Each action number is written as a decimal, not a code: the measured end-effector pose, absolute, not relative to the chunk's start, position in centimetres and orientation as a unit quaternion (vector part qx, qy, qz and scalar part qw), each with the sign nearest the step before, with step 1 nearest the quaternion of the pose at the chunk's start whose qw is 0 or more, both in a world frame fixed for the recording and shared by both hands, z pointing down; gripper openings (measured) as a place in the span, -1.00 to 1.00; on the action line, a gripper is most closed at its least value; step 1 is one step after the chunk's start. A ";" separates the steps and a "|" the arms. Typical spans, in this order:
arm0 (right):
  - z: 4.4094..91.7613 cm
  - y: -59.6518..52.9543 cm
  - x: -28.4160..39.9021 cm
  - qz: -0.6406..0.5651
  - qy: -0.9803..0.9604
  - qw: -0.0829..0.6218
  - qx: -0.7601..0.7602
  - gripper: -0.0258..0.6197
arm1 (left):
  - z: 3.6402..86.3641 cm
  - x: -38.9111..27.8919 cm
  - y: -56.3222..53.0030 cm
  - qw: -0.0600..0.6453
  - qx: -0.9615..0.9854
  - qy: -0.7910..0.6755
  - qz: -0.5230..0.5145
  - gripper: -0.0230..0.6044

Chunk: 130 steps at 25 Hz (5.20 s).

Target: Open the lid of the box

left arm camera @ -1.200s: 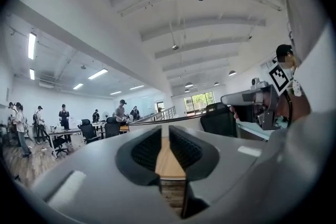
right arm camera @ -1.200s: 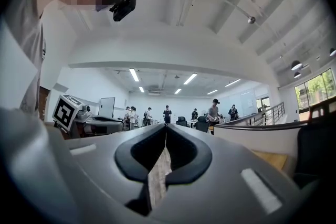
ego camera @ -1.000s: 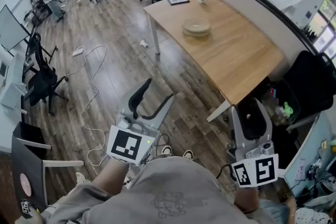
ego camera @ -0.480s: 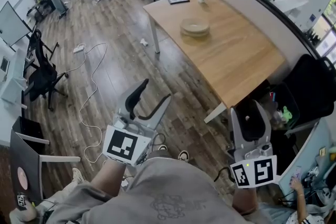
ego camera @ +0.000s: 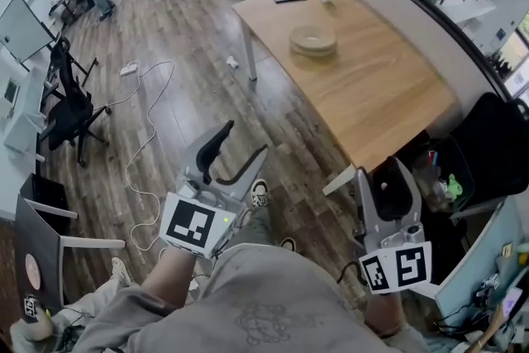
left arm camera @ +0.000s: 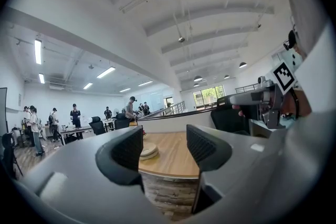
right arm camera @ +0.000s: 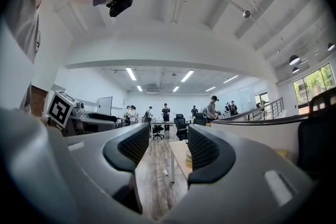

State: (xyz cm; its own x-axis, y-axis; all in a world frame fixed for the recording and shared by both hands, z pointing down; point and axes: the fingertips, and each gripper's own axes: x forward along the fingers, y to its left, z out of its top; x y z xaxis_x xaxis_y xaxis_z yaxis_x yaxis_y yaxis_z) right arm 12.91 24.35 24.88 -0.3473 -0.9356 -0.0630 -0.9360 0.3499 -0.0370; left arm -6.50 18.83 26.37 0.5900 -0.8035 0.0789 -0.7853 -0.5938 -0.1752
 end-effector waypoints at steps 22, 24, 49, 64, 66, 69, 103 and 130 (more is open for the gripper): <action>26.9 -3.1 6.7 -0.035 0.823 -0.028 -0.566 -0.26 | 28.0 -12.4 -7.9 0.036 -0.904 0.419 -0.080 -0.10; 27.2 -6.1 5.7 -0.040 0.821 -0.033 -0.569 -0.26 | 28.2 -13.1 -10.8 0.033 -0.907 0.412 -0.082 -0.10; 30.8 -31.0 8.0 -0.100 0.813 -0.029 -0.573 -0.26 | 30.3 -7.6 -37.9 0.037 -0.933 0.342 -0.105 -0.10; 32.9 -39.6 13.8 -0.131 0.807 -0.024 -0.576 -0.26 | 32.1 -3.1 -45.7 0.050 -0.933 0.326 -0.146 -0.09; 32.8 -39.8 14.1 -0.130 0.804 -0.023 -0.580 -0.26 | 32.4 -2.8 -46.0 0.056 -0.934 0.318 -0.151 -0.08; 32.8 -40.3 14.5 -0.126 0.798 -0.025 -0.588 -0.26 | 32.3 -2.2 -46.9 0.074 -0.939 0.298 -0.152 -0.08; 48.4 -47.4 8.3 -0.201 0.754 -0.152 -0.607 -0.26 | 56.7 0.9 -53.0 0.042 -0.958 0.022 -0.282 0.21; 59.5 -49.5 5.3 -0.298 0.786 -0.188 -0.508 -0.26 | 68.8 6.2 -52.2 0.012 -0.945 -0.058 -0.320 0.22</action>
State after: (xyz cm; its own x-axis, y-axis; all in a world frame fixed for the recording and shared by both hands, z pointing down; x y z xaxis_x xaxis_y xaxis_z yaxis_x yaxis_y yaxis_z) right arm 5.29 -49.54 59.47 -0.4133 -0.6863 0.5984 -0.9105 0.3058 -0.2782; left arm 6.19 -52.22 68.80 0.7880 0.1018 0.6072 0.1167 -0.9931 0.0151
